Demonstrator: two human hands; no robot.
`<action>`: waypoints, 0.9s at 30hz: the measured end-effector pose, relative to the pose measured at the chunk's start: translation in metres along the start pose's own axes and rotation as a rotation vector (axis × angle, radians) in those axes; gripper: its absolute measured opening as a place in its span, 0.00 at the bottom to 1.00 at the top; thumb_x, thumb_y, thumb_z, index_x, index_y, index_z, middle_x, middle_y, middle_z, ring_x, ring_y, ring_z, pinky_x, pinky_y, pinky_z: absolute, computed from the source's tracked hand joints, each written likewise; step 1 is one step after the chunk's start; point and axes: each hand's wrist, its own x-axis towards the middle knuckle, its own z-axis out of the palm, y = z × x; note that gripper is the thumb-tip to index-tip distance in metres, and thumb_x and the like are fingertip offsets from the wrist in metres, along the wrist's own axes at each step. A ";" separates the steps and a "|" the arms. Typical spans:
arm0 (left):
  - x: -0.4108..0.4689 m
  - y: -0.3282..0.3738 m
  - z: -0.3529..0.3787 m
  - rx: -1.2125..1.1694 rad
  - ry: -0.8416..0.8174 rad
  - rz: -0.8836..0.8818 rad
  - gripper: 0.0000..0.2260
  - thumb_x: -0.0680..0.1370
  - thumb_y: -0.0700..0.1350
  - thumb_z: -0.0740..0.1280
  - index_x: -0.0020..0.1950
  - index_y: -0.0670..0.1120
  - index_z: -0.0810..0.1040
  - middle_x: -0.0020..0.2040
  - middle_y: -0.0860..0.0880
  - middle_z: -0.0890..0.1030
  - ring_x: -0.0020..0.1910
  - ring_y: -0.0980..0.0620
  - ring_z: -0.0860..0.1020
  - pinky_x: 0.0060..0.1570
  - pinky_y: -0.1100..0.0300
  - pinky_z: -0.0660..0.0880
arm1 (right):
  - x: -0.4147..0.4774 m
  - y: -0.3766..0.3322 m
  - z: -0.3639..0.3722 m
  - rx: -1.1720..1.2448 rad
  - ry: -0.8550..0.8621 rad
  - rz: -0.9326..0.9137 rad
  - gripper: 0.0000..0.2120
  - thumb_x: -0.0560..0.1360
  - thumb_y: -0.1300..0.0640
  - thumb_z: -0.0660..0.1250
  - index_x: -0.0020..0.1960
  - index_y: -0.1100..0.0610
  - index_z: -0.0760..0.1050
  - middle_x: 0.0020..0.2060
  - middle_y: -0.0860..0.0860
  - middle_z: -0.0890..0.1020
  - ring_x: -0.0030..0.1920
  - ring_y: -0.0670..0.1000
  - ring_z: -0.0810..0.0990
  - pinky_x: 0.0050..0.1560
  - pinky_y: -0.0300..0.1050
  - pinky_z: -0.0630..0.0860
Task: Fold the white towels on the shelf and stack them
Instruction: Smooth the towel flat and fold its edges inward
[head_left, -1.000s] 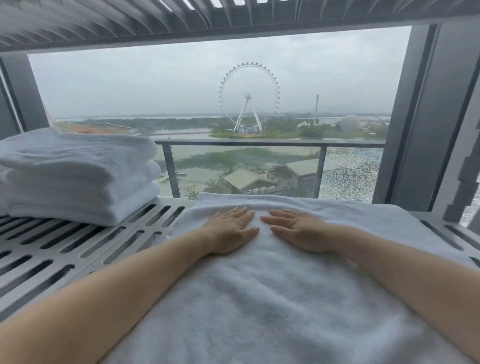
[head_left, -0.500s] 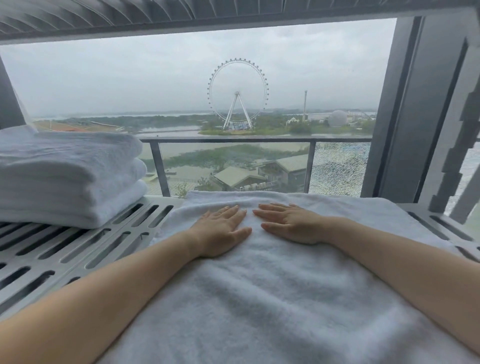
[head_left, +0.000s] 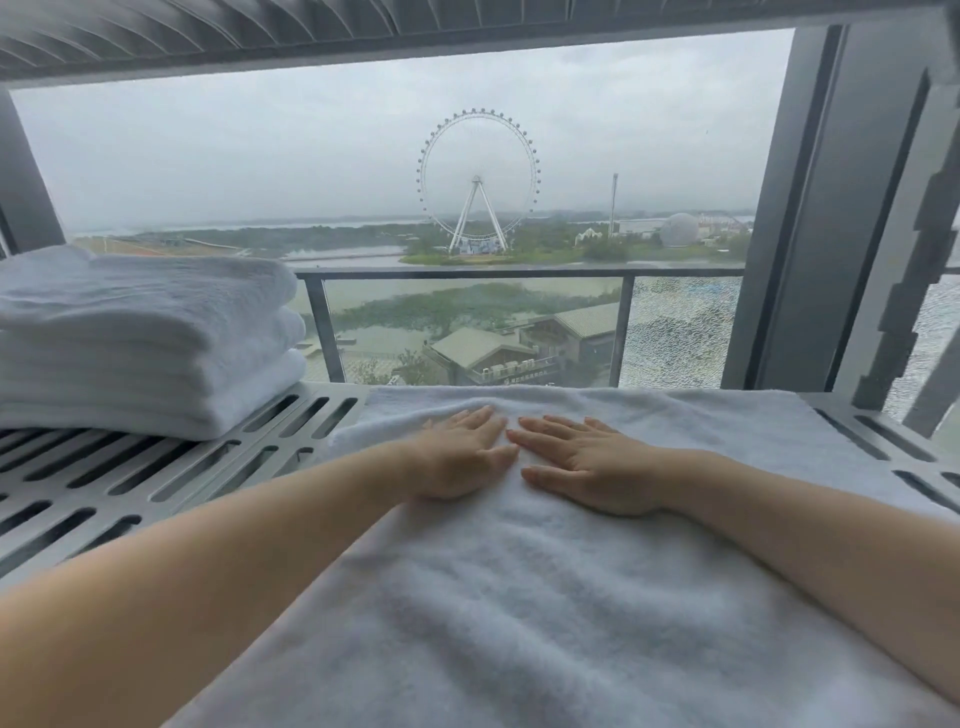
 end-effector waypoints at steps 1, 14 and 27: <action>0.008 -0.003 0.000 0.006 0.024 -0.025 0.28 0.79 0.62 0.44 0.76 0.54 0.46 0.77 0.52 0.45 0.76 0.52 0.43 0.73 0.46 0.42 | -0.001 0.000 0.001 -0.001 0.006 0.001 0.31 0.76 0.33 0.43 0.75 0.42 0.42 0.75 0.41 0.45 0.73 0.41 0.41 0.71 0.46 0.38; 0.040 -0.023 0.001 -0.013 0.104 -0.007 0.24 0.78 0.64 0.45 0.74 0.63 0.48 0.77 0.55 0.47 0.76 0.51 0.45 0.70 0.36 0.42 | 0.014 0.026 -0.013 0.038 0.010 0.071 0.28 0.78 0.36 0.47 0.75 0.43 0.47 0.76 0.43 0.48 0.74 0.42 0.44 0.73 0.45 0.41; 0.042 -0.022 -0.001 -0.012 0.068 0.001 0.25 0.78 0.64 0.44 0.75 0.61 0.48 0.77 0.56 0.46 0.75 0.54 0.45 0.69 0.36 0.41 | -0.011 0.072 -0.018 0.076 0.060 0.073 0.23 0.79 0.39 0.46 0.73 0.40 0.55 0.73 0.38 0.53 0.71 0.36 0.48 0.69 0.36 0.41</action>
